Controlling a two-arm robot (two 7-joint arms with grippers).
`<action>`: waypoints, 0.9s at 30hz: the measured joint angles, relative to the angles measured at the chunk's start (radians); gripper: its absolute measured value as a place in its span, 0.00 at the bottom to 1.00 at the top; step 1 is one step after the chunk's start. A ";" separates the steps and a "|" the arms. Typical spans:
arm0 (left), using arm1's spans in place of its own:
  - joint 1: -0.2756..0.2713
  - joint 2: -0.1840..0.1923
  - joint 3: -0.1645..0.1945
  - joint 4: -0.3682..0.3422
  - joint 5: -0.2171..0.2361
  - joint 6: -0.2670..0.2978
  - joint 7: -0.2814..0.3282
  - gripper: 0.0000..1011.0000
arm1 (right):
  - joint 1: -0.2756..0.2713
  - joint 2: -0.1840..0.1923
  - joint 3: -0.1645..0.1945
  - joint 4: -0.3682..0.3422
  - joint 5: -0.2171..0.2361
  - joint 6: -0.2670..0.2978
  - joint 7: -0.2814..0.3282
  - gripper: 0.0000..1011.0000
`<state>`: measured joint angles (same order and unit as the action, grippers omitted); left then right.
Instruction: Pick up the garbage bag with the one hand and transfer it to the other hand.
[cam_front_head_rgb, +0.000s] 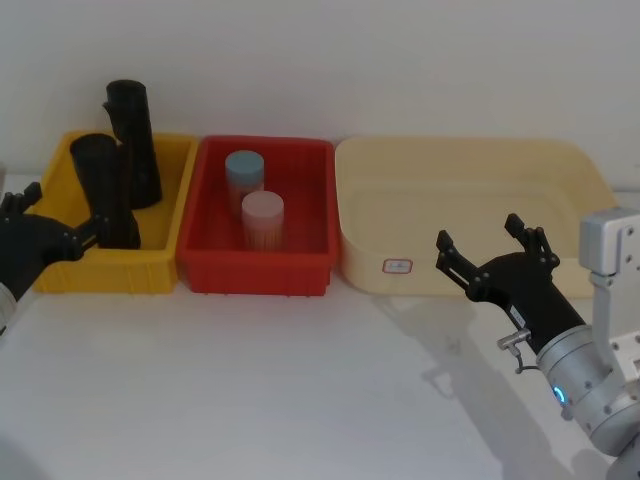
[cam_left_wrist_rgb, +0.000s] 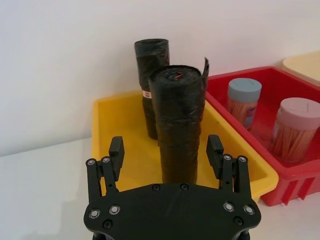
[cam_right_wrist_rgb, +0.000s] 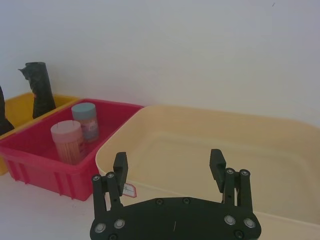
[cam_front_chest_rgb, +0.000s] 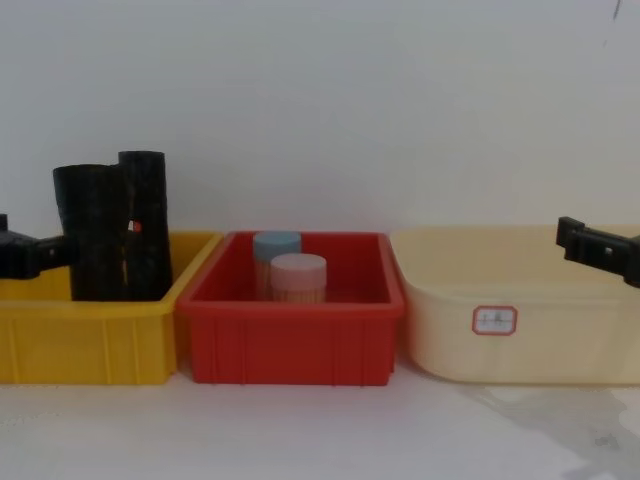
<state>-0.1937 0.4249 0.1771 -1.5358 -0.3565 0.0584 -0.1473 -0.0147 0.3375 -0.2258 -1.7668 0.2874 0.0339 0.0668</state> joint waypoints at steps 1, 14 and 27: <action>-0.001 0.000 0.000 0.000 0.000 0.000 -0.002 0.99 | 0.000 0.000 0.000 0.000 0.000 0.000 0.000 0.99; -0.031 -0.002 0.008 0.020 -0.001 -0.007 -0.057 0.99 | 0.000 0.000 0.000 0.000 0.000 0.000 0.000 0.99; -0.092 -0.011 0.020 0.086 0.015 -0.028 -0.108 0.99 | 0.000 0.000 0.000 0.000 0.000 0.000 0.000 0.99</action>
<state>-0.2856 0.4136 0.1970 -1.4497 -0.3411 0.0302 -0.2553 -0.0147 0.3374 -0.2258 -1.7668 0.2873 0.0340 0.0668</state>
